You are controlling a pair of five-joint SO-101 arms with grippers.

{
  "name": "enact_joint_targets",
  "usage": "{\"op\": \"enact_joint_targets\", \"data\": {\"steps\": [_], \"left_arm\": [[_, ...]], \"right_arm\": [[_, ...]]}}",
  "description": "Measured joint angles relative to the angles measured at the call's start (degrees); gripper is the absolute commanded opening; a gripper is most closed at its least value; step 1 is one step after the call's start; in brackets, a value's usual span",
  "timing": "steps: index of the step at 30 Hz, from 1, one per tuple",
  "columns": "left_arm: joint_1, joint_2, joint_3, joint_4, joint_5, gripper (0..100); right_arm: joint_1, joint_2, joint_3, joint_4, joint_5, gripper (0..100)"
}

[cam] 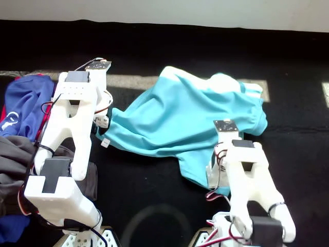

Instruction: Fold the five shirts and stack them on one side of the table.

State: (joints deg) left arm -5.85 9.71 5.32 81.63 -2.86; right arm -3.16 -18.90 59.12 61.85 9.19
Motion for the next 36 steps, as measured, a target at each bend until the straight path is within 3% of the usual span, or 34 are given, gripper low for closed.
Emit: {"op": "enact_joint_targets", "data": {"steps": [2,8,18,24,30,36], "left_arm": [[0.00,0.00,0.00,0.00,0.00,1],[0.00,0.00,0.00,0.00,0.00,1],[0.00,0.00,0.00,0.00,0.00,1],[0.00,0.00,0.00,0.00,0.00,1],[0.00,0.00,0.00,0.00,0.00,1],[0.00,0.00,0.00,0.00,0.00,1]], "right_arm": [[0.00,1.14,-0.09,-1.05,-0.09,21.8],[0.53,0.44,-0.18,-1.49,-0.18,0.2],[0.53,-11.96,0.09,2.29,-0.18,0.9],[0.35,-14.86,0.18,4.31,-0.18,15.1],[0.35,-15.38,0.18,3.34,-0.18,0.2],[0.26,-15.74,0.09,1.58,-0.18,0.5]]}}
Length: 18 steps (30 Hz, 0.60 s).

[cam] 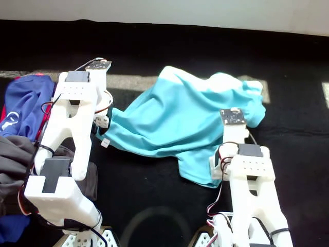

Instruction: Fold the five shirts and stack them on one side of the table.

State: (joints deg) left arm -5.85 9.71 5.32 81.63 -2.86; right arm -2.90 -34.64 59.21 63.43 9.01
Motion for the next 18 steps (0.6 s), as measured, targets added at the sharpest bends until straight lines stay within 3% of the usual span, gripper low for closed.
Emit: {"op": "enact_joint_targets", "data": {"steps": [8,12,18], "left_arm": [[0.00,0.00,0.00,0.00,0.00,1],[0.00,0.00,0.00,0.00,0.00,1],[0.00,0.00,0.00,0.00,0.00,1]], "right_arm": [[4.22,-0.09,-4.40,2.20,0.00,8.4],[8.35,-0.09,-8.97,3.08,3.52,0.2],[14.07,-0.09,-10.46,1.67,7.03,0.6]]}}
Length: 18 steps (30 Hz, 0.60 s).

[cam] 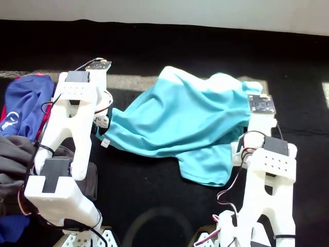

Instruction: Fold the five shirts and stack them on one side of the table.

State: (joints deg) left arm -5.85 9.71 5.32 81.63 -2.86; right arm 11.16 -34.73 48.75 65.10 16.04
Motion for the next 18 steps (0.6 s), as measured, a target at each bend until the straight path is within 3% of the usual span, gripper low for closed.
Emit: {"op": "enact_joint_targets", "data": {"steps": [4,8,13,18], "left_arm": [[0.00,0.00,0.00,0.26,0.00,1],[0.00,0.00,0.00,0.35,0.00,1],[0.00,0.00,0.00,0.35,0.00,1],[0.00,0.00,0.00,0.35,0.00,1]], "right_arm": [[0.88,0.00,1.67,-0.62,0.53,4.6],[-6.42,0.00,5.54,1.85,0.53,15.8],[-16.26,0.00,9.05,0.53,0.53,16.6],[-18.20,0.00,13.98,-3.08,0.70,16.9]]}}
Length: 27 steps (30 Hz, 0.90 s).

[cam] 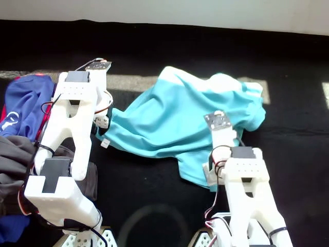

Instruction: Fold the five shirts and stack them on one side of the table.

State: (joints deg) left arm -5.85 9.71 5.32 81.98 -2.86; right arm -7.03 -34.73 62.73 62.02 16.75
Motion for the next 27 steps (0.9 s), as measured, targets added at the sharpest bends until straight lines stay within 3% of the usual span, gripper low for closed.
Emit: {"op": "enact_joint_targets", "data": {"steps": [5,9,16,23,27], "left_arm": [[-0.70,0.00,0.00,0.00,0.00,1],[-5.27,0.00,0.00,0.00,0.00,1],[-10.11,0.00,0.00,0.00,0.09,1],[-10.02,0.00,0.00,0.00,0.09,1],[-8.44,0.00,0.00,0.00,0.09,1]], "right_arm": [[-0.35,-0.53,1.76,-0.62,2.29,16.9],[-0.35,-0.53,0.00,-0.70,2.46,16.9],[7.03,-0.53,-7.12,2.81,2.90,16.9],[-6.07,-0.53,-9.32,9.76,2.99,17.1],[-8.53,-0.53,-8.00,9.93,2.99,23.2]]}}
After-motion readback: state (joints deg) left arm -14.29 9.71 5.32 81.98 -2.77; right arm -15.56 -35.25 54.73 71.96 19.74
